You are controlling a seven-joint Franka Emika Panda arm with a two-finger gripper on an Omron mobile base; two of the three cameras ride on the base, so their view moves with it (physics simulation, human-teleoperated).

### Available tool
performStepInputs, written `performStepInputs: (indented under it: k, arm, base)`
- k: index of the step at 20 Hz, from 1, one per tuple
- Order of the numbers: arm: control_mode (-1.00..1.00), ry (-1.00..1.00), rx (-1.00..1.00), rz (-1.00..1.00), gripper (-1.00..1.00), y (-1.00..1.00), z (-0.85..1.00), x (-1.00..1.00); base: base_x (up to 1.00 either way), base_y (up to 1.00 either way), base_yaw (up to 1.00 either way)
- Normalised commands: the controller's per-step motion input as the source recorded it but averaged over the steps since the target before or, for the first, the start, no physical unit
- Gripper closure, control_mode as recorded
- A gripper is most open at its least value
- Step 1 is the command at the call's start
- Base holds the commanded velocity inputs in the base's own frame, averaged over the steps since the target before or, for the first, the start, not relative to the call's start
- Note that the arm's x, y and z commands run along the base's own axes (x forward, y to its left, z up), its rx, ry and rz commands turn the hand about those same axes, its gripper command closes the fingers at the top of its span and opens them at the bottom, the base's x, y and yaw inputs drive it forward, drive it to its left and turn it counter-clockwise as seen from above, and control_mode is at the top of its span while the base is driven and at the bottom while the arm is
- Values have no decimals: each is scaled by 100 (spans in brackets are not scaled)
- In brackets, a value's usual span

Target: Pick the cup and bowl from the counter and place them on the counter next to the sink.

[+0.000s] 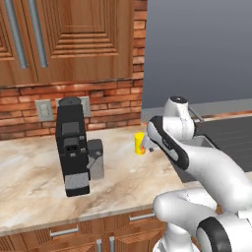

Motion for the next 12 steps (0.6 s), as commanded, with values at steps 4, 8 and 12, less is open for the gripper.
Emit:
performStepInputs:
  k: [4, 8, 12]
  arm:
    - [-100, 0, 0, 0, -100, 0, 0, -81]
    - [-100, 0, 0, 0, -100, 0, 16, -32]
    - [-100, 0, 0, 0, -100, 0, 44, 2]
  base:
    - [0, 0, 0]
    - [0, 0, 0]
    - [0, 0, 0]
